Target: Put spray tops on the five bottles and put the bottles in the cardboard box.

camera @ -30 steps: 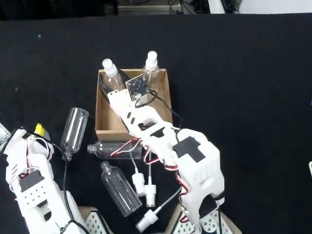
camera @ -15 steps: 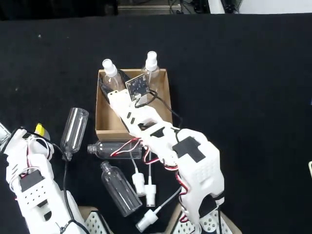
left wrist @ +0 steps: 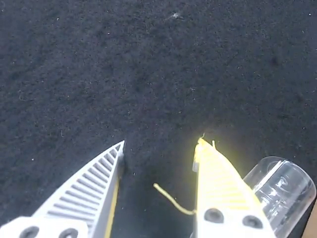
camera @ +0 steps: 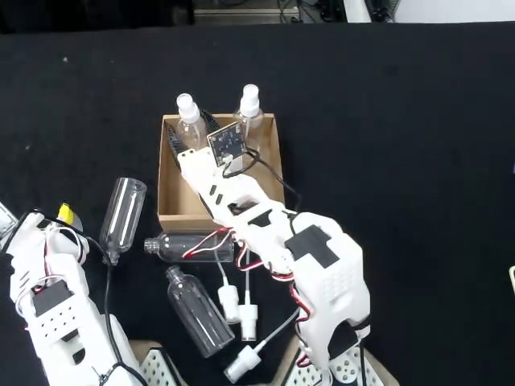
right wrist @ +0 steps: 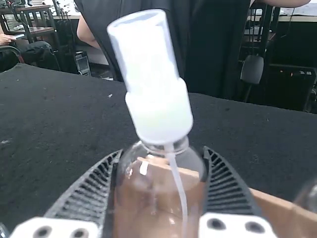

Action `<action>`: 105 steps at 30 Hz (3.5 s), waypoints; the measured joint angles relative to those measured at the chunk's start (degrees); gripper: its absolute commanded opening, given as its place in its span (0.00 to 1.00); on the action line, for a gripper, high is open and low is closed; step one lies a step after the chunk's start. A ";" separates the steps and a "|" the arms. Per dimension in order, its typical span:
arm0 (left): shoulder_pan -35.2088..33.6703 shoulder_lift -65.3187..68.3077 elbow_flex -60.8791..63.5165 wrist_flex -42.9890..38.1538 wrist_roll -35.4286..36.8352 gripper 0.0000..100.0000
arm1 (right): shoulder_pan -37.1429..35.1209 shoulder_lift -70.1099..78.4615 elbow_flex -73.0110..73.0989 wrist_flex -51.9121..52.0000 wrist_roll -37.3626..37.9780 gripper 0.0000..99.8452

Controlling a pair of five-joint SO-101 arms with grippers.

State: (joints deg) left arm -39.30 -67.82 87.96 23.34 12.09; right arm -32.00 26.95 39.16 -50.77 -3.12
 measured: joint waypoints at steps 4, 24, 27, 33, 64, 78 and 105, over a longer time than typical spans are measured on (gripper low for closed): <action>0.00 0.00 0.00 0.00 0.00 0.20 | -0.53 0.00 0.00 0.00 0.62 0.16; 0.00 0.00 0.00 0.00 0.00 0.20 | -3.25 0.00 0.00 0.35 7.82 0.16; 0.00 0.00 0.00 0.00 0.00 0.20 | -3.25 0.00 0.00 0.35 7.82 0.18; 0.00 0.00 0.00 0.00 0.00 0.20 | -3.25 0.00 0.00 0.35 7.82 0.31; 0.00 0.00 0.00 0.00 0.00 0.20 | -3.25 -16.88 4.84 22.42 7.82 0.27; 0.00 0.00 0.00 0.00 0.00 0.20 | -3.25 -39.38 4.84 54.59 7.82 0.27; 0.00 0.00 0.00 0.00 0.00 0.20 | -3.96 -31.47 0.53 76.22 -7.03 0.01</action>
State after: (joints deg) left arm -39.30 -67.82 87.96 23.34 12.09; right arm -35.96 -4.53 39.69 25.45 -10.15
